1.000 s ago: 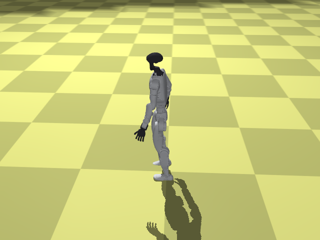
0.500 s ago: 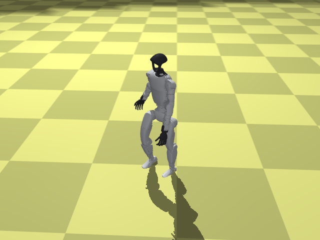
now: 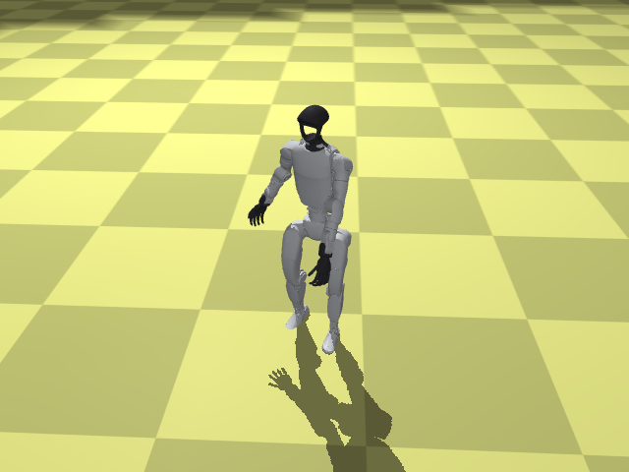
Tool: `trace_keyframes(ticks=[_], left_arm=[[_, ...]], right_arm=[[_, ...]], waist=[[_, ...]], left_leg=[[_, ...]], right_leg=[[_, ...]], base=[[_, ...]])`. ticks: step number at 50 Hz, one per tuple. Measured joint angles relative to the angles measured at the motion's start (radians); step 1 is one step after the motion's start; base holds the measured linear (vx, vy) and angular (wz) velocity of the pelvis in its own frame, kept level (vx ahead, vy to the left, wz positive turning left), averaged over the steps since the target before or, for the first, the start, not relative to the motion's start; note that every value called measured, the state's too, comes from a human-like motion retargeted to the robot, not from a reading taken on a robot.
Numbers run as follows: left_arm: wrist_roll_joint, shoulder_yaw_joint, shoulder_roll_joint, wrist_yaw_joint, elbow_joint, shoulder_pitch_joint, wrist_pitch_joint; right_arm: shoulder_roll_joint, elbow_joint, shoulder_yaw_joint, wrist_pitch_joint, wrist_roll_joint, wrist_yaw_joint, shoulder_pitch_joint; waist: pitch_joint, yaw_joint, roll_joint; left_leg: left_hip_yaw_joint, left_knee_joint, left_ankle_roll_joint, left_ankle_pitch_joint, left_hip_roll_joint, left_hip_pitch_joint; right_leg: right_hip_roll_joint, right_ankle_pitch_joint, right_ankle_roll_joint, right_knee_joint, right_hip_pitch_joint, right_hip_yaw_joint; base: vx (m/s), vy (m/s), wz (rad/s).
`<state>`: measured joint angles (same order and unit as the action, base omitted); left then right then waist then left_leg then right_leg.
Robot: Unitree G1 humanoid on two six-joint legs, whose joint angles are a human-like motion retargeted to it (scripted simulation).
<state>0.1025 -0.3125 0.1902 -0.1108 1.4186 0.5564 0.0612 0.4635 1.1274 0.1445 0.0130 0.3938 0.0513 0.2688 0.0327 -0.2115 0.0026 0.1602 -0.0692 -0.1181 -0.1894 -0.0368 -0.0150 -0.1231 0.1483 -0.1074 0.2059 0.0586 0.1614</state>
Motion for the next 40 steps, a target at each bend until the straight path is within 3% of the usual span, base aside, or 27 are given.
trace_keyframes(ticks=[2,5,8,10,13,15,18,23,28,30,33,35,38,40], left_arm=[[-0.019,-0.014,-0.010,-0.015,0.008,0.020,0.019],[-0.059,-0.031,-0.028,-0.018,0.015,0.036,0.033],[-0.070,-0.028,-0.050,-0.012,0.005,0.041,0.027],[-0.067,-0.024,-0.061,0.006,-0.009,0.049,0.014],[-0.057,-0.034,-0.068,0.026,-0.032,0.047,-0.010],[-0.058,-0.043,-0.067,0.034,-0.040,0.043,-0.017],[-0.066,-0.045,-0.066,0.040,-0.033,0.042,-0.020],[-0.088,-0.043,-0.065,0.042,-0.009,0.031,-0.026],[-0.106,-0.038,-0.068,0.047,0.000,0.018,-0.034],[-0.123,-0.047,-0.057,0.065,0.016,0.008,-0.072],[-0.095,-0.061,-0.057,0.050,0.014,0.016,-0.046],[-0.190,-0.084,-0.028,0.125,0.018,0.006,-0.045],[-0.053,-0.079,-0.018,0.020,0.004,0.010,-0.023],[-0.046,-0.068,-0.005,0.011,0.000,0.006,-0.009]], right_arm=[[-0.009,0.002,0.009,-0.002,0.016,0.005,0.013],[-0.030,-0.004,0.032,-0.011,0.011,-0.005,0.054],[-0.043,-0.027,0.051,-0.015,-0.005,-0.017,0.101],[-0.044,-0.042,0.065,-0.011,-0.020,-0.026,0.115],[-0.042,-0.055,0.075,-0.004,-0.031,-0.035,0.125],[-0.039,-0.056,0.072,-0.001,-0.025,-0.036,0.123],[-0.031,-0.044,0.056,0.001,-0.023,-0.029,0.097],[-0.025,-0.042,0.022,0.008,-0.069,-0.021,0.052],[-0.024,-0.056,0.002,0.003,-0.089,-0.027,0.007],[-0.030,-0.047,-0.019,-0.037,-0.076,-0.030,-0.002],[-0.020,-0.050,-0.033,-0.018,-0.056,-0.026,-0.030],[-0.019,-0.071,-0.044,-0.029,-0.049,-0.079,-0.022],[-0.021,-0.123,-0.016,-0.025,-0.025,0.006,-0.021],[-0.030,-0.172,0.015,-0.022,-0.033,0.001,0.005]], waist=[[0.027,-0.023,0.016],[0.034,-0.076,0.038],[0.043,-0.124,0.058],[0.046,-0.152,0.064],[0.042,-0.174,0.046],[0.039,-0.167,0.044],[0.043,-0.127,0.049],[0.028,-0.063,0.006],[-0.003,-0.017,-0.005],[-0.030,0.006,-0.012],[-0.011,0.001,0.009],[-0.009,-0.028,0.004],[0.037,-0.072,0.038],[0.055,-0.108,0.054]], left_leg=[[-0.025,0.007,-0.013,-0.004,0.027,0.037],[-0.075,0.016,-0.042,0.005,0.059,0.060],[-0.109,0.025,-0.072,-0.007,0.079,0.086],[-0.126,0.033,-0.080,-0.018,0.073,0.102],[-0.137,0.042,-0.065,-0.051,0.031,0.137],[-0.132,0.035,-0.047,-0.074,0.015,0.154],[-0.092,-0.033,-0.013,-0.081,0.005,0.149],[0.019,-0.246,0.033,-0.111,-0.033,0.034],[0.128,-0.152,0.022,-0.120,-0.013,-0.054],[0.158,-0.162,0.006,-0.097,0.017,-0.131],[0.052,-0.019,-0.002,0.055,0.005,-0.088],[0.056,-0.126,-0.009,-0.002,0.018,-0.104],[0.021,-0.036,-0.022,0.014,0.040,-0.003],[0.003,0.012,-0.046,0.030,0.056,0.052]], right_leg=[[0.017,-0.005,0.097,0.151,-0.042,0.013],[0.059,0.020,0.183,0.411,-0.174,-0.029],[0.112,0.053,0.113,0.448,-0.254,-0.075],[0.113,0.044,0.045,0.322,-0.264,-0.072],[0.092,-0.057,-0.028,0.048,-0.229,-0.097],[0.089,-0.094,-0.029,-0.026,-0.205,-0.125],[0.087,-0.067,-0.011,-0.043,-0.165,-0.156],[0.032,-0.068,-0.073,-0.081,-0.105,-0.197],[0.014,-0.067,-0.130,-0.096,-0.075,-0.203],[0.021,-0.028,-0.133,-0.042,-0.102,-0.215],[0.037,-0.019,-0.093,-0.059,-0.049,-0.205],[0.037,0.016,-0.037,0.036,-0.063,-0.188],[0.084,0.007,0.135,0.241,-0.121,-0.187],[0.124,0.014,0.173,0.383,-0.185,-0.202]], base=[[0.29,0.04,0.60],[0.29,0.01,0.84],[0.32,-0.02,0.73],[0.35,-0.04,0.53],[0.38,-0.07,0.30],[0.36,-0.07,-0.16],[0.35,-0.05,-0.52],[0.34,-0.01,-0.40],[0.35,0.05,-0.16],[0.35,0.08,-0.39],[0.37,0.15,0.07],[0.36,0.14,0.22],[0.36,0.13,0.32],[0.37,0.08,0.35]])
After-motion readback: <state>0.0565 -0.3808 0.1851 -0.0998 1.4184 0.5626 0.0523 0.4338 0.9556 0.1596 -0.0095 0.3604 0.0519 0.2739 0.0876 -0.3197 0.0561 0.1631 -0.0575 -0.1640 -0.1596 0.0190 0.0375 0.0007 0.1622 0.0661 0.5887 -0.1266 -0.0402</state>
